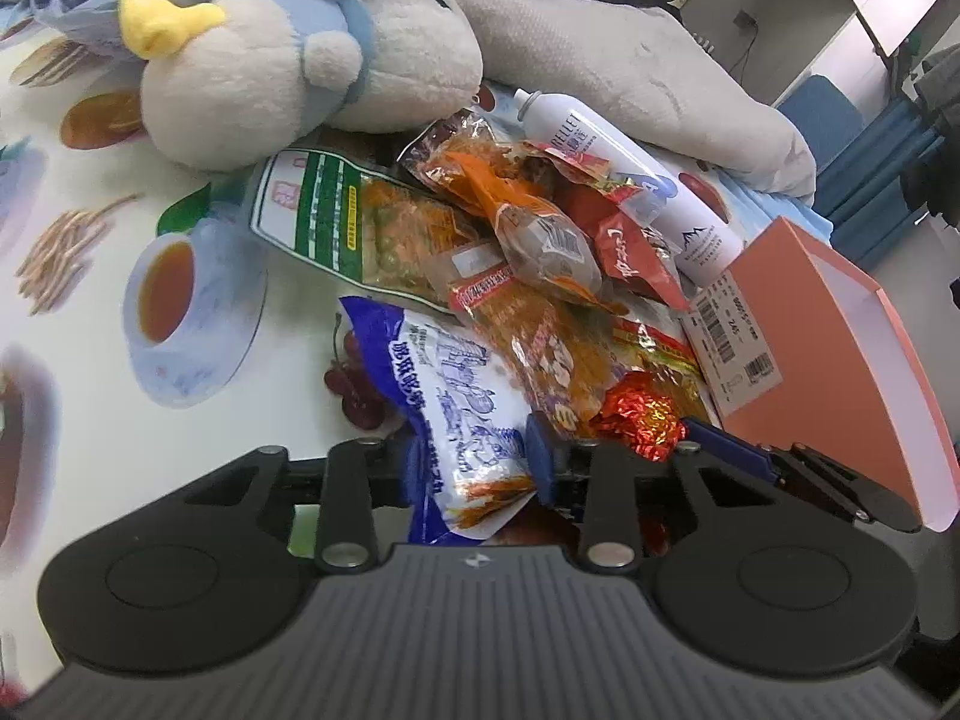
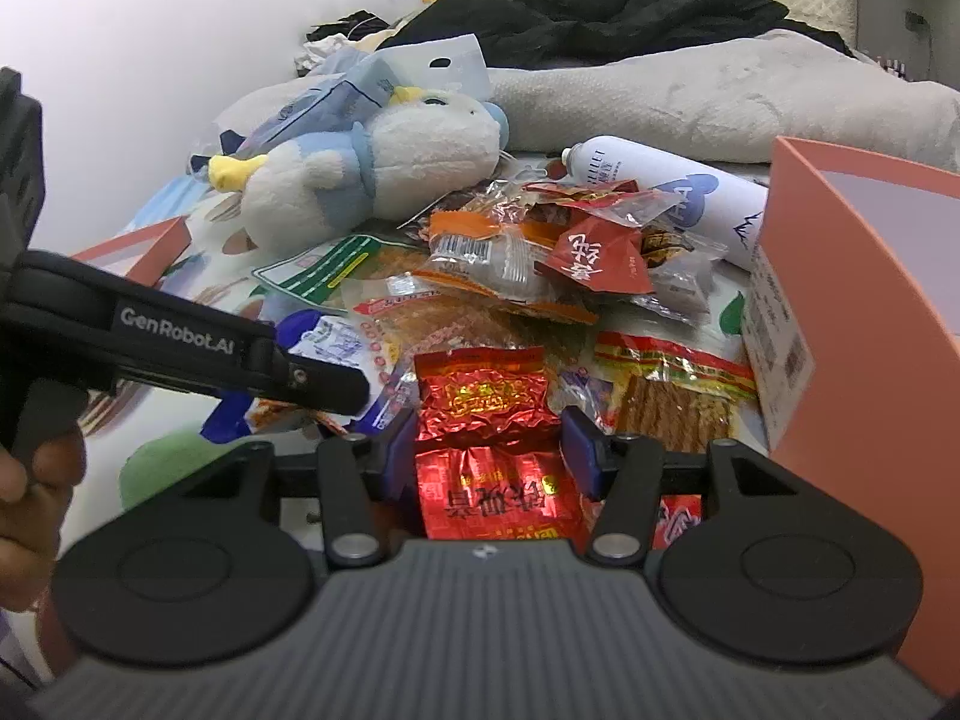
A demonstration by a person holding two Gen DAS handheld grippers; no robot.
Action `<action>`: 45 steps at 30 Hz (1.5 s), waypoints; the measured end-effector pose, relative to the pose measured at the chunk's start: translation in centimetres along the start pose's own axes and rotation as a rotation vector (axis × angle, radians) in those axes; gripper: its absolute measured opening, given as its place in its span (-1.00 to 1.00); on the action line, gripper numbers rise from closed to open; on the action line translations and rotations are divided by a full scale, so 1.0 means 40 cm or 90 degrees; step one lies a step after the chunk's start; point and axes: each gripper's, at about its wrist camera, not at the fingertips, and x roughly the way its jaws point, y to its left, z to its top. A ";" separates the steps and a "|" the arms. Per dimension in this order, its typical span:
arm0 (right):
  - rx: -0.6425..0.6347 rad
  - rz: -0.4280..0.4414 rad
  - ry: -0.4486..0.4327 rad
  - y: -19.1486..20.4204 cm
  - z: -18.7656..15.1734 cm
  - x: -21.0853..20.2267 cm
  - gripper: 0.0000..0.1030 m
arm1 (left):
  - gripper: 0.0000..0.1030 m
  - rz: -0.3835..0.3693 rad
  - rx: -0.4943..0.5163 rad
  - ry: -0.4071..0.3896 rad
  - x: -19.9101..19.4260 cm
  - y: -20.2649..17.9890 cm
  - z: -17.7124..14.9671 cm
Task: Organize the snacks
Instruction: 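Lift the blue bag with the left tool while the right tool lifts the red packet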
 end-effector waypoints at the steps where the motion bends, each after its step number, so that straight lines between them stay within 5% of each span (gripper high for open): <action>1: 0.002 -0.001 -0.001 0.002 -0.003 -0.010 0.07 | -0.31 0.001 0.003 -0.001 -0.011 -0.002 -0.006; 23: 0.018 -0.045 0.011 0.054 -0.068 -0.211 0.07 | -0.75 0.034 0.028 -0.035 -0.242 -0.057 -0.155; 45: 0.027 -0.086 -0.016 0.072 -0.053 -0.337 0.07 | -0.84 0.041 0.066 -0.074 -0.374 -0.163 -0.182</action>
